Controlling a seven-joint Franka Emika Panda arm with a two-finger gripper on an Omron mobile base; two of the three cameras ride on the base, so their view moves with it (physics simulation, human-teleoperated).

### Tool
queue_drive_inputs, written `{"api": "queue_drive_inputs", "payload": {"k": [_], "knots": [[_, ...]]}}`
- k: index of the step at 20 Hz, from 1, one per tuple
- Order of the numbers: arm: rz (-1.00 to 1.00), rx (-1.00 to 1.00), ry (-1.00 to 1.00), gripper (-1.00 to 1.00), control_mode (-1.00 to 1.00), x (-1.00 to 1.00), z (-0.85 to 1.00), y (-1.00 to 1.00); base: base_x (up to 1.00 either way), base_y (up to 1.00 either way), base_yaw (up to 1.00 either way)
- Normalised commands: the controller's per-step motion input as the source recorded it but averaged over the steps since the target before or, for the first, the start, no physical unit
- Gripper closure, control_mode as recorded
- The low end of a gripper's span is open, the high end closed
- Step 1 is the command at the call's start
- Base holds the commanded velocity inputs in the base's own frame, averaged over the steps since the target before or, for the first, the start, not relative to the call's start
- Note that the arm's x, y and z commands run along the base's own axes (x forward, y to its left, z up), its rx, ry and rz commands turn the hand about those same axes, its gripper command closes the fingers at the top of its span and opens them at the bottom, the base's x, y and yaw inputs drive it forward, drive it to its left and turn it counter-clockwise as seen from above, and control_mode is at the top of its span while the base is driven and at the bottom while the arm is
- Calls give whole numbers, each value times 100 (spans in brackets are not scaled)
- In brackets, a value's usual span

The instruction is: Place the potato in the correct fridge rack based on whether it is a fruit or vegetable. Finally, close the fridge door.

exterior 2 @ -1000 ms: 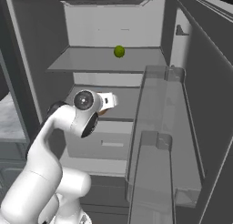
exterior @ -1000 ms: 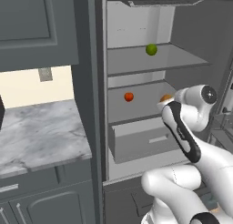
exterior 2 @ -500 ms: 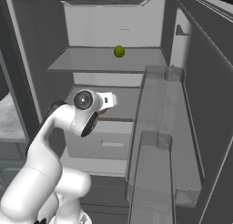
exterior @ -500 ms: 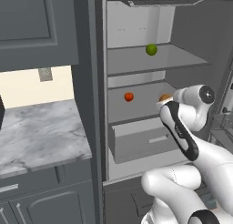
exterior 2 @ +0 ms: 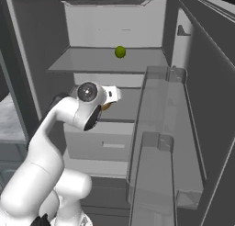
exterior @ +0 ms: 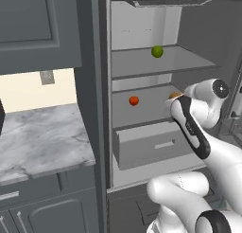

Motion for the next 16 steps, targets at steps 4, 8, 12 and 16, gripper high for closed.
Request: {"api": "queue_drive_inputs", "payload": {"k": [4,8,12,16], "knots": [[7,0,-25,100,-100,-28,67,9,0,0,0],[7,0,-23,100,-100,-20,77,32,0,0,0],[4,-1,-13,100,-100,-16,75,35,0,0,0],[3,0,-6,100,-100,-8,81,21,0,0,0]]}}
